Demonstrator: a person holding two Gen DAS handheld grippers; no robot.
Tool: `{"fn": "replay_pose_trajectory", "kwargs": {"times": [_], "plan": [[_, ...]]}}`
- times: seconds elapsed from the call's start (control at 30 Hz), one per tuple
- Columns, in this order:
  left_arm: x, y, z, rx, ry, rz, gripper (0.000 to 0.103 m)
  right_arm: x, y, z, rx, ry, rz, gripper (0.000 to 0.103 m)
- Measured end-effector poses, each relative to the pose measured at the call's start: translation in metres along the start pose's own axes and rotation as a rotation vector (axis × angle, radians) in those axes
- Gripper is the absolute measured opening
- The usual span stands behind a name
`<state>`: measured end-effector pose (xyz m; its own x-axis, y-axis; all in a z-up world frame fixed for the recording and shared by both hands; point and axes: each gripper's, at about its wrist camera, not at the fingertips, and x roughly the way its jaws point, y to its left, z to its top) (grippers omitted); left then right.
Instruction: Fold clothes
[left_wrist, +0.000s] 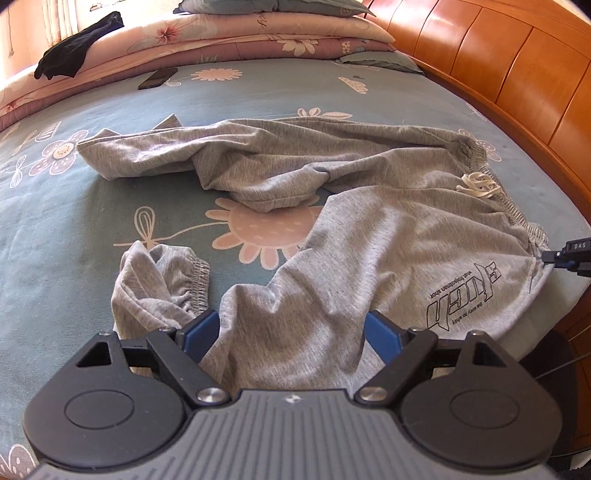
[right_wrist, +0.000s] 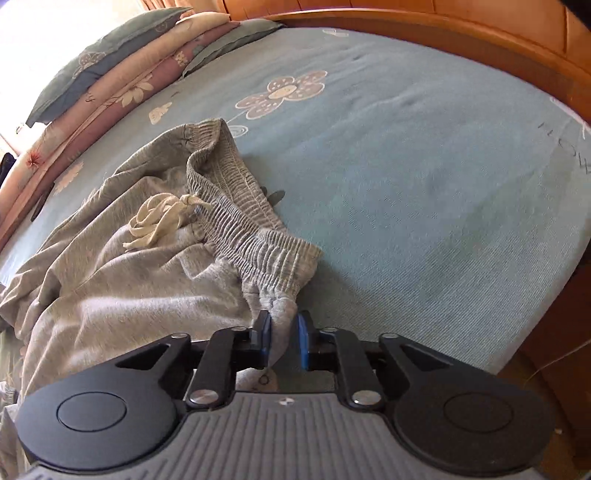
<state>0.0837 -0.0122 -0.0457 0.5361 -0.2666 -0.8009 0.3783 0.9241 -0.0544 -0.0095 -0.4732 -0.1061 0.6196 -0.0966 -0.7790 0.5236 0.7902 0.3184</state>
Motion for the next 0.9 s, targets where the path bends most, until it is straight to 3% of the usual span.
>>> {"fn": "replay_pose_trajectory", "kwargs": {"times": [0.13, 0.23, 0.33, 0.47, 0.5, 0.53, 0.6, 0.77, 0.87, 0.9], "plan": [[0.011, -0.011, 0.003, 0.023, 0.014, 0.005, 0.086, -0.008, 0.03, 0.026, -0.155, -0.154, 0.005, 0.032], [0.016, -0.018, 0.004, 0.022, 0.021, -0.015, 0.086, 0.011, 0.061, 0.052, -0.278, -0.182, 0.086, 0.034], [0.022, -0.021, 0.005, 0.018, 0.033, -0.011, 0.086, 0.045, 0.082, 0.073, -0.355, -0.175, 0.084, 0.039], [0.032, -0.021, 0.006, -0.001, 0.058, -0.01, 0.086, 0.092, 0.087, 0.084, -0.39, -0.066, 0.062, 0.042], [0.034, -0.02, 0.006, -0.002, 0.064, -0.007, 0.086, 0.093, 0.087, 0.082, -0.406, -0.066, 0.061, 0.039], [0.037, -0.02, 0.006, -0.002, 0.07, -0.004, 0.086, 0.094, 0.087, 0.079, -0.421, -0.067, 0.059, 0.023], [0.042, -0.018, 0.007, -0.003, 0.081, 0.001, 0.086, 0.087, 0.082, 0.081, -0.416, -0.055, 0.087, 0.009], [0.052, -0.022, 0.012, -0.001, 0.085, -0.002, 0.086, 0.072, 0.058, 0.102, -0.327, -0.102, 0.061, 0.005], [0.055, -0.026, 0.014, -0.003, 0.085, -0.023, 0.086, 0.085, 0.046, 0.11, -0.312, -0.086, -0.117, 0.001], [0.055, -0.028, 0.014, 0.002, 0.085, -0.027, 0.086, 0.085, 0.039, 0.11, -0.277, -0.068, -0.073, 0.001]]}}
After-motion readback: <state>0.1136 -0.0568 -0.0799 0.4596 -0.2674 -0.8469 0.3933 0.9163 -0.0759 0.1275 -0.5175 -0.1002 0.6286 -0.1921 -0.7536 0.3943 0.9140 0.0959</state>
